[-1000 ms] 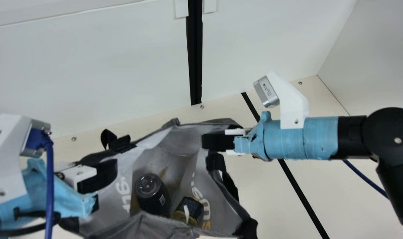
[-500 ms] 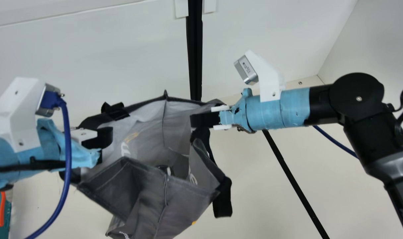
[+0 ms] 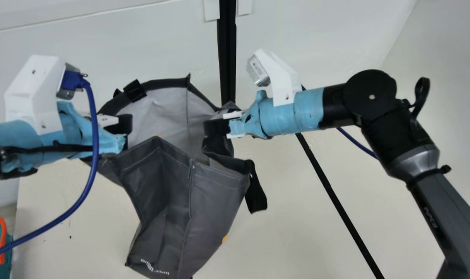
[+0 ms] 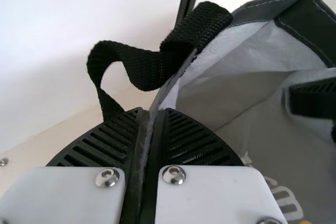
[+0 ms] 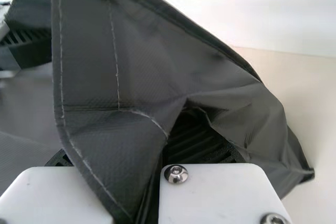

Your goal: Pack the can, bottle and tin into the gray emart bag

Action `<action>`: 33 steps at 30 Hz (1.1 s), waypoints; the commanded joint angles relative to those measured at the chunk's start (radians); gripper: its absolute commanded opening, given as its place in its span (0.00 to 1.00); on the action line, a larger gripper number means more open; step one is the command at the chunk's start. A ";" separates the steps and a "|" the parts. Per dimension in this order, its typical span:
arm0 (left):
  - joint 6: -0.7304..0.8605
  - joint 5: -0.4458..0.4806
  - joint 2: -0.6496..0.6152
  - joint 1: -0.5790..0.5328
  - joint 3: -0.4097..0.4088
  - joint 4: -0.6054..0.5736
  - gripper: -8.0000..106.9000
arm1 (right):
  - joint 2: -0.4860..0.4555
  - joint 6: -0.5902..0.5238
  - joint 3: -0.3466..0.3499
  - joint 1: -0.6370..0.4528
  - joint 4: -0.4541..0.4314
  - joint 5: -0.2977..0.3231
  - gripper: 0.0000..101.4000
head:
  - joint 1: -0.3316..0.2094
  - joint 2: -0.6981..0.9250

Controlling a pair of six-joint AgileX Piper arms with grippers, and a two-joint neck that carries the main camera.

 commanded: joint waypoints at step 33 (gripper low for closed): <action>-0.064 -0.029 0.064 -0.051 -0.076 0.086 0.16 | 0.019 -0.039 0.013 0.014 -0.024 -0.066 0.00 | -0.023 -0.001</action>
